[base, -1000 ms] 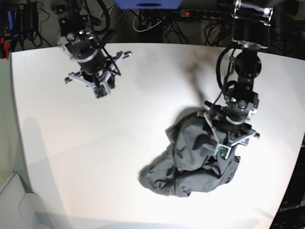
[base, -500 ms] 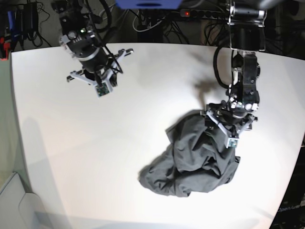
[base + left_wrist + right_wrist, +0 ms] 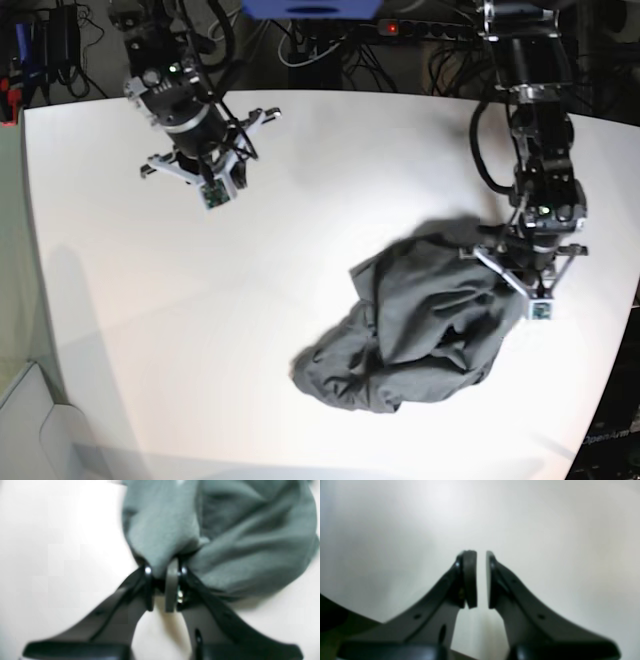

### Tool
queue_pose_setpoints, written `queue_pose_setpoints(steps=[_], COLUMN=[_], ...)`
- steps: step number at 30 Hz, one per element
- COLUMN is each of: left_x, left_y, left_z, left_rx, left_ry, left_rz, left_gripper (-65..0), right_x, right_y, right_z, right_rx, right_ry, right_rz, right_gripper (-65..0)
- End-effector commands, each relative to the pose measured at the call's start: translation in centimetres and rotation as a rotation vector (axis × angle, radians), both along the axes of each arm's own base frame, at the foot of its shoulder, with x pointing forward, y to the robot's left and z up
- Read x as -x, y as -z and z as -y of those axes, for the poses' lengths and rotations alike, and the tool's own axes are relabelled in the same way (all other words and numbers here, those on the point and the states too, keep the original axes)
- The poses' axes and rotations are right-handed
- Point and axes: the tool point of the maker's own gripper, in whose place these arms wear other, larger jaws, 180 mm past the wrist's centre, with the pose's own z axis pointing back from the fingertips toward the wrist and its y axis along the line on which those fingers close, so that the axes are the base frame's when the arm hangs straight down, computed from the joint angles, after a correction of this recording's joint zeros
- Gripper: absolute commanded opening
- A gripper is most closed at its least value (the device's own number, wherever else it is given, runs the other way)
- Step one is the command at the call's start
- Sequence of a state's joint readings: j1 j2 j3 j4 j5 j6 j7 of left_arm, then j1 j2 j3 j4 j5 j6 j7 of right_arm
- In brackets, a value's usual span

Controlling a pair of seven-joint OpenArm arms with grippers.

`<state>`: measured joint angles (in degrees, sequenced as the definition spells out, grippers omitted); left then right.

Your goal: Layout the t-shirt on the table in an organized manner, then fold the t-shirt properly

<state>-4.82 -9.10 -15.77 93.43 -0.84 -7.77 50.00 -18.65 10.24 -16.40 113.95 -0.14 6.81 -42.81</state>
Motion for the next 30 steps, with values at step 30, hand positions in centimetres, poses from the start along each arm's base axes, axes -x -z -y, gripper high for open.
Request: queue_pose_setpoints(steps=[30], left_x=[8.2], left_y=[-10.2], left_z=[-12.4], left_rx=[-0.292], left_ry=[-0.206], left_rz=[0.050], left_gripper=[-60.0], right_x=[-6.4], right_y=[-1.8], right_z=[-17.6], right_rx=[-0.103], right_ry=[-0.384], right_rz=[0.081], right_gripper=[-53.3])
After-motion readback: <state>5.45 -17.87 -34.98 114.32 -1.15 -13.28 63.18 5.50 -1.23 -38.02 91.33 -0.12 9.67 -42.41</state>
